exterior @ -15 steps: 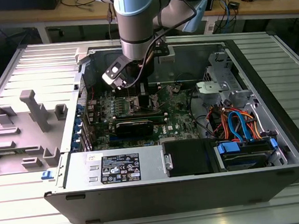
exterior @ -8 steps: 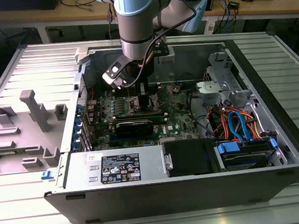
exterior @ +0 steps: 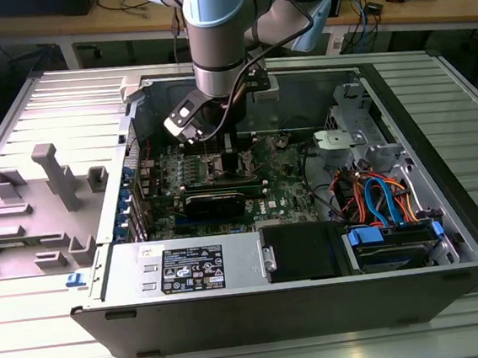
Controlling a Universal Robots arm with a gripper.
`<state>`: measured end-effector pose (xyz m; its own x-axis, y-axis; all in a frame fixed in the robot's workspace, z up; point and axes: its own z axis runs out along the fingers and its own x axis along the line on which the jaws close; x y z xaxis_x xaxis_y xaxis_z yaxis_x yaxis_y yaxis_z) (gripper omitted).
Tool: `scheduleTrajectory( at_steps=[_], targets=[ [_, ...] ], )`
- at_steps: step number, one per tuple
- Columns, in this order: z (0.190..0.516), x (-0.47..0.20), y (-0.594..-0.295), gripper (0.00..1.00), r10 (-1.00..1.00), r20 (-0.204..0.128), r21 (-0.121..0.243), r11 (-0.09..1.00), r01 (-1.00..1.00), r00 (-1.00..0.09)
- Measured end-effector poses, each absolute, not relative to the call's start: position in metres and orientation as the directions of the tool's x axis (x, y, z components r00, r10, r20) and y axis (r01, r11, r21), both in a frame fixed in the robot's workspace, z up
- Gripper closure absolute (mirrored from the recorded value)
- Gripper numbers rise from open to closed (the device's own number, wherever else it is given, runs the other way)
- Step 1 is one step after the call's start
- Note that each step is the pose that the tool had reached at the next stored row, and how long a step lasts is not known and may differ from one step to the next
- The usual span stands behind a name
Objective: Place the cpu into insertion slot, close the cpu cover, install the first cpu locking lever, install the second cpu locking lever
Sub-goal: 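Place the cpu into insertion slot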
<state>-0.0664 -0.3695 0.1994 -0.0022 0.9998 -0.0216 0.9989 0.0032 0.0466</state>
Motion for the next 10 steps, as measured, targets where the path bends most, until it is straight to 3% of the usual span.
scheduleTrajectory(
  at_steps=[10],
  targets=[
    [0.2006,-0.0667,-0.3695,0.46,1.0,-0.021,0.047,-0.007,0.999,0.008]
  ],
)
